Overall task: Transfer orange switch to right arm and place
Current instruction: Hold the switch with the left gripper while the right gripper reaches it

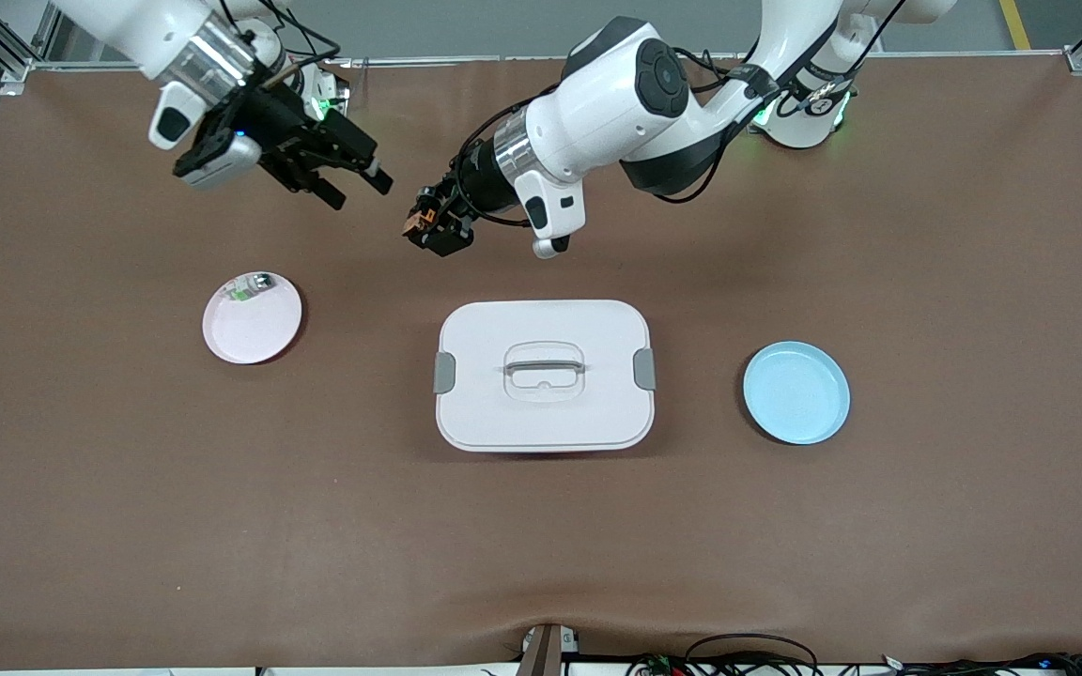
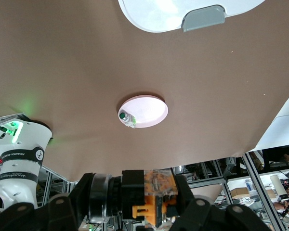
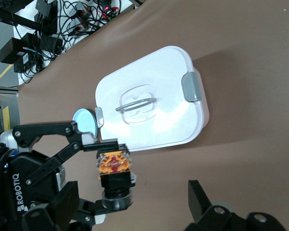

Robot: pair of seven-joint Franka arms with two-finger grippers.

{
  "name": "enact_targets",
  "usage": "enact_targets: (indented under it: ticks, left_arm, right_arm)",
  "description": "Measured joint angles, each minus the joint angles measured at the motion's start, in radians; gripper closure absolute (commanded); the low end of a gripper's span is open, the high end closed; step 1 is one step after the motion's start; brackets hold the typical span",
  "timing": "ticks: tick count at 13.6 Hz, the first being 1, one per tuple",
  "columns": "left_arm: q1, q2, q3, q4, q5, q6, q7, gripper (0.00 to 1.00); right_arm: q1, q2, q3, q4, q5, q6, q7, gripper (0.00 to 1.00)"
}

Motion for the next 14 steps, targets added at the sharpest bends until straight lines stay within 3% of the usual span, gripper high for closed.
enact_targets:
  ticks: [7, 14]
  left_arm:
    - [0.000, 0.000, 0.001, 0.006, 0.000, 0.000, 0.000, 0.67]
    - [-0.001, -0.001, 0.006, 0.007, 0.004, -0.001, 0.000, 0.67]
  right_arm:
    - [0.005, 0.034, 0.039, -0.027, 0.002, 0.125, 0.047, 0.00]
    - [0.106, 0.139, 0.047, -0.029, 0.003, 0.281, 0.101, 0.00]
